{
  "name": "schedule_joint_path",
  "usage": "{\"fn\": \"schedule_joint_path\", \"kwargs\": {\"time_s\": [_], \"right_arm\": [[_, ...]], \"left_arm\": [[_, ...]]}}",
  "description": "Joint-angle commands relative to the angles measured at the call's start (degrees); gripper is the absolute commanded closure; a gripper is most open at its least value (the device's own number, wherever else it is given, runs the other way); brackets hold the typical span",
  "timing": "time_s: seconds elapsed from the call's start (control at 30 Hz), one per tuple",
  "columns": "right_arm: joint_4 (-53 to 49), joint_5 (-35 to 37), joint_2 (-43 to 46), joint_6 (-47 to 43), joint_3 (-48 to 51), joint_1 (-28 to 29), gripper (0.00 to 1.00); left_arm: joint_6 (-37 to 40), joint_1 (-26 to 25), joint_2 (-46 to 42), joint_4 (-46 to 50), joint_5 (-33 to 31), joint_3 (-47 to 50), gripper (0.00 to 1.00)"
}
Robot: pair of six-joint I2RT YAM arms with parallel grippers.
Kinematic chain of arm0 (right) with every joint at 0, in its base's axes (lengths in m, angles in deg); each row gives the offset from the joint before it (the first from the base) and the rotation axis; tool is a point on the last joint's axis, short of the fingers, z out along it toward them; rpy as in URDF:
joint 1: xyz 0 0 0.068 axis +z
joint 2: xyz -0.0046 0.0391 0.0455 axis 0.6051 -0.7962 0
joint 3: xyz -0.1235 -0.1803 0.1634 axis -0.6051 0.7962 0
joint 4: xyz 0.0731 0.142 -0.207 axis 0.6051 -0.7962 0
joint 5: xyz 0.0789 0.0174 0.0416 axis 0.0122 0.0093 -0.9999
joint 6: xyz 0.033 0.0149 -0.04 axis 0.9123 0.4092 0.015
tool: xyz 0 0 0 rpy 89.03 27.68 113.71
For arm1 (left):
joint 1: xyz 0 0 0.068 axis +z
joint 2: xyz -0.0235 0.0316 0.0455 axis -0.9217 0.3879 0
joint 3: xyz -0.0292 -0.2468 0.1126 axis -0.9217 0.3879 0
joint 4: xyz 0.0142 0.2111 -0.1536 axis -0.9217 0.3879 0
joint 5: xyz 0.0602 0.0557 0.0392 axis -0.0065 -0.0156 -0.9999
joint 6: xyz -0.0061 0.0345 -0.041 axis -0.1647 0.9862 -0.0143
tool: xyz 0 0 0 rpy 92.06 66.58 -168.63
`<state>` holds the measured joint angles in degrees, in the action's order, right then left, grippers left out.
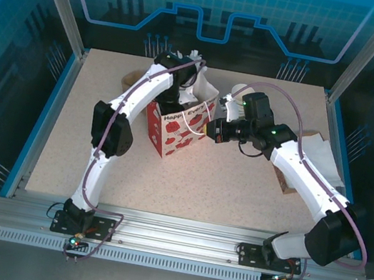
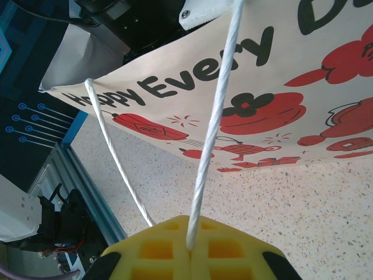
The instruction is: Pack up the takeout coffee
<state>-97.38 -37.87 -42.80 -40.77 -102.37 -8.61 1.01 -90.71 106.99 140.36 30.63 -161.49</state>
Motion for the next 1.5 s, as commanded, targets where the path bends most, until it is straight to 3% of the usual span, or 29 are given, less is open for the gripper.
{"fn": "schedule_joint_path", "kwargs": {"time_s": [0.0, 0.5, 0.9, 1.47], "right_arm": [[-0.5, 0.0, -1.1, -0.7, -0.7, 0.9, 0.96], [-0.4, 0.0, -0.7, -0.8, -0.1, 0.9, 0.96], [-1.3, 0.6, -0.6, -0.8, -1.6, 0.9, 0.91], [-1.8, 0.6, -0.4, -1.0, -2.1, 1.1, 0.92]], "left_arm": [[-1.1, -0.1, 4.4, -2.0, -2.2, 1.8, 0.52], [-1.2, -0.2, 5.9, -6.5, -3.5, 7.5, 0.51], [-1.8, -0.6, -2.9, -6.4, 0.5, 3.7, 0.26], [-1.6, -0.5, -6.3, -4.7, 3.5, 0.7, 0.10]]}}
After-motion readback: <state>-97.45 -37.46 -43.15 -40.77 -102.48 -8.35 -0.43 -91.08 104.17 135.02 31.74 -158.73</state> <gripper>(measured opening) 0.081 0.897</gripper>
